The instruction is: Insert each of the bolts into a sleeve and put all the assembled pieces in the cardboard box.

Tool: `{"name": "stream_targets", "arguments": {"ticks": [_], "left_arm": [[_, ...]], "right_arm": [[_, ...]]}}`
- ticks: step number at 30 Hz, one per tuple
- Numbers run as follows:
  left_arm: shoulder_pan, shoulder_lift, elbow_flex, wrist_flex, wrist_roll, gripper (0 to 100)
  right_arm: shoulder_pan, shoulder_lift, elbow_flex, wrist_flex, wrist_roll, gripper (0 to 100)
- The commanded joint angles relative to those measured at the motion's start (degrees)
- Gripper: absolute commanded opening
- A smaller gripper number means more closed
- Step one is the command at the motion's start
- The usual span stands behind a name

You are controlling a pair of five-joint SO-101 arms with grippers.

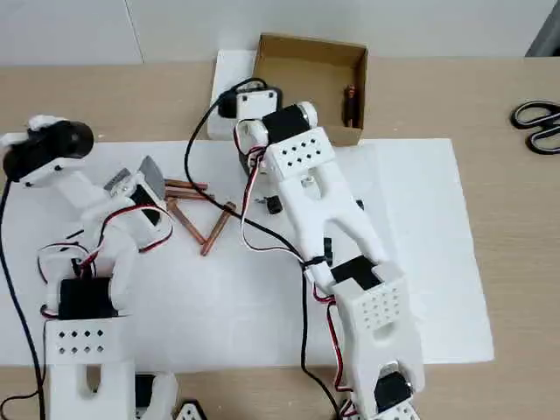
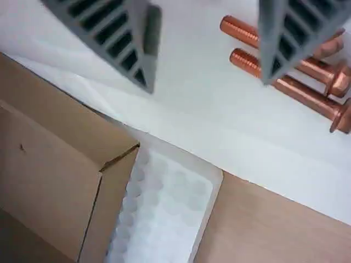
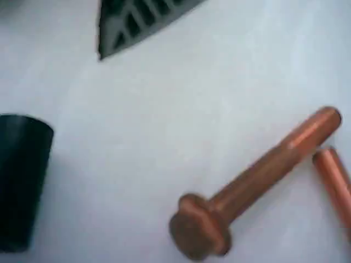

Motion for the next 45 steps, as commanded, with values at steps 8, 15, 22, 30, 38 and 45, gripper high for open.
{"name": "stream_targets", "arguments": {"ticks": [8,15,22,30,38,45], "left_arm": [[0.1,-1.1,-0.2,0.2,-0.4,12],[0.3,-0.9,-0.2,0.1,-0.3,12],[0.4,-1.0,-0.2,0.2,-0.3,12],[0.4,-0.8,-0.2,0.2,-0.4,12],[0.4,-0.7,-0.2,0.1,-0.4,12],[0.4,-0.6,-0.1,0.1,-0.4,12]], "right_arm": [[0.0,5.1,-0.4,0.0,0.9,13.8],[-0.2,6.3,-0.6,-2.1,0.2,13.7],[0.9,6.4,-0.6,-5.0,0.3,13.9],[1.1,7.0,-0.6,-7.4,0.4,13.9],[1.0,9.9,-0.6,-8.6,0.4,13.9],[1.1,10.2,-0.6,-11.0,0.5,13.9]]}}
